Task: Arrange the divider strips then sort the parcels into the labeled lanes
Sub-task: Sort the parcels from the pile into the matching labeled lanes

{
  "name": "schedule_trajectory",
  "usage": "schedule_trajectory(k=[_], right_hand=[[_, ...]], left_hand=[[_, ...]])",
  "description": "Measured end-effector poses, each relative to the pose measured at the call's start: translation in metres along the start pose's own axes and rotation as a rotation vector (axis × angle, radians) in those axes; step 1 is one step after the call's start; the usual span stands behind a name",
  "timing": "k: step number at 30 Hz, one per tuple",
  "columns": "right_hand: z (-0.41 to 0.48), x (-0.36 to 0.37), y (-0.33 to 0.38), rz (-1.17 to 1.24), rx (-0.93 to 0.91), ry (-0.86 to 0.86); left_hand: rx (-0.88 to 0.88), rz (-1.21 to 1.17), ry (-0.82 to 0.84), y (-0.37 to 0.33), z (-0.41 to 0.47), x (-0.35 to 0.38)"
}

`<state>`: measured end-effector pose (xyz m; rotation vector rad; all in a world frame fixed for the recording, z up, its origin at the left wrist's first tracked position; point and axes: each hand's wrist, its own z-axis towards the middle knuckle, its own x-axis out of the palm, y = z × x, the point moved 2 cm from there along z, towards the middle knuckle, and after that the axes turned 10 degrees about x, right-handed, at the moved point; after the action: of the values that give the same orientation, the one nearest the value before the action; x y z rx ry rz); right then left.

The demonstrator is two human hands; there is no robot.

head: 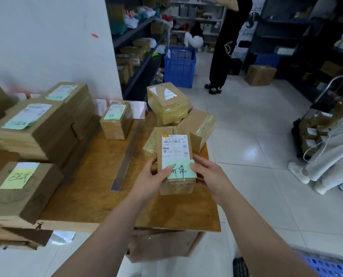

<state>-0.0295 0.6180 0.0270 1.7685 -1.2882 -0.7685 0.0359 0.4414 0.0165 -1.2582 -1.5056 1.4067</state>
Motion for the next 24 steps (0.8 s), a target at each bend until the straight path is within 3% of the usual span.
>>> schedule_trajectory(k=[6,12,24], right_hand=[[0.003,0.063,0.049,-0.001,-0.104,0.05],[0.028,0.146,0.092,-0.005,-0.096,0.107],[0.109,0.269,0.079,0.02,0.164,0.005]], left_hand=[[0.09,-0.005,-0.135,-0.033,0.009,-0.063],[0.11,0.006,-0.207,-0.057,0.032,-0.142],[-0.041,0.053,-0.045,-0.02,0.105,-0.267]])
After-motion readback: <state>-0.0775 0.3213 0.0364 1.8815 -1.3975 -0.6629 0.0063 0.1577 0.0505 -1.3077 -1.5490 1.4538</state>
